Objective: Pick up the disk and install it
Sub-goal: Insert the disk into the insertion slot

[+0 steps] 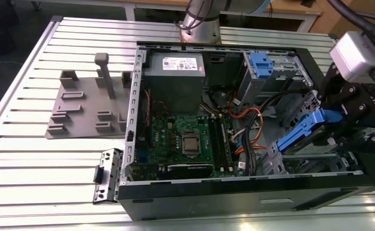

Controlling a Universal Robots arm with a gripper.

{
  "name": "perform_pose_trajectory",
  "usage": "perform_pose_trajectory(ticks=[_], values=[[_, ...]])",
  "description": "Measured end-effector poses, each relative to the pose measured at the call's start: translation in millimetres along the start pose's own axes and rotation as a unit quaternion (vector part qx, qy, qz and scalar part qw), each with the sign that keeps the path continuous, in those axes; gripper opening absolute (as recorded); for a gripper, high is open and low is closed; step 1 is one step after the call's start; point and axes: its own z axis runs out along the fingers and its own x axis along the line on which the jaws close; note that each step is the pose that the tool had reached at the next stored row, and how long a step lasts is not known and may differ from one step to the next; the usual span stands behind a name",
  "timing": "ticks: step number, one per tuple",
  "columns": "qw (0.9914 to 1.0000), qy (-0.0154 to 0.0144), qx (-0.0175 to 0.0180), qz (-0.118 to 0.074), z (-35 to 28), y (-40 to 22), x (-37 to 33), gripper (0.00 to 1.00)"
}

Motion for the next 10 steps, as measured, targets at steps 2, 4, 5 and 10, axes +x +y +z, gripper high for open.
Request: perform_pose_trajectory(ticks=[2, 4, 5, 10], values=[[1.00000, 0.0001, 0.0000, 0.000, 2.9, -0.1, 0.3, 0.36], [1.00000, 0.0000, 0.0000, 0.000, 5.1, -0.2, 0.5, 0.36], [1.00000, 0.0000, 0.0000, 0.000, 6.0, -0.2, 0.6, 0.36], [1.00000, 0.0002, 0.0000, 0.000, 7.3, -0.3, 0.7, 0.36]])
